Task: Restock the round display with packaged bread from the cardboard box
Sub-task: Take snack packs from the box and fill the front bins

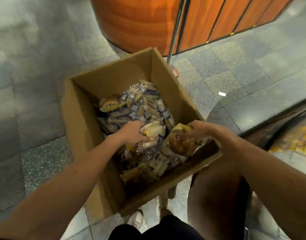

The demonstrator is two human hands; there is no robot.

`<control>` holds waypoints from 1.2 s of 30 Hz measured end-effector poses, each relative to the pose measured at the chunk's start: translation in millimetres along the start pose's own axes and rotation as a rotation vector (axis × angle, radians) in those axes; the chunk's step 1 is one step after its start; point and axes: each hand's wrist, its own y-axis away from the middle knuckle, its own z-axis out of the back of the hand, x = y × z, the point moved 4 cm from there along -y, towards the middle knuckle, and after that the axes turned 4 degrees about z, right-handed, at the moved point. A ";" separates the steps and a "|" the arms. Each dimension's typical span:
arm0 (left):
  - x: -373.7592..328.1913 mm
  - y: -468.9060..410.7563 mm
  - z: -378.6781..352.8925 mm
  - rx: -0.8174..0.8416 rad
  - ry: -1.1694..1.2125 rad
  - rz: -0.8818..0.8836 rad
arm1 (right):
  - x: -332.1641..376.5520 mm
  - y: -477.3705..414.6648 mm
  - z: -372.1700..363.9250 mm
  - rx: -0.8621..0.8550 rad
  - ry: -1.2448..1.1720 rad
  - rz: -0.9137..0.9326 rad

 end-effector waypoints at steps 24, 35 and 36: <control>-377.2 297.7 -178.8 0.433 -0.118 -0.940 | -150.8 588.0 -290.1 -1.243 -1.051 -0.431; -390.9 394.5 -367.2 0.886 0.317 -0.606 | -205.9 639.5 -473.6 -1.664 -1.807 -0.315; -388.9 401.6 -382.4 0.900 0.340 -0.575 | -207.7 639.8 -481.5 -1.678 -1.900 -0.220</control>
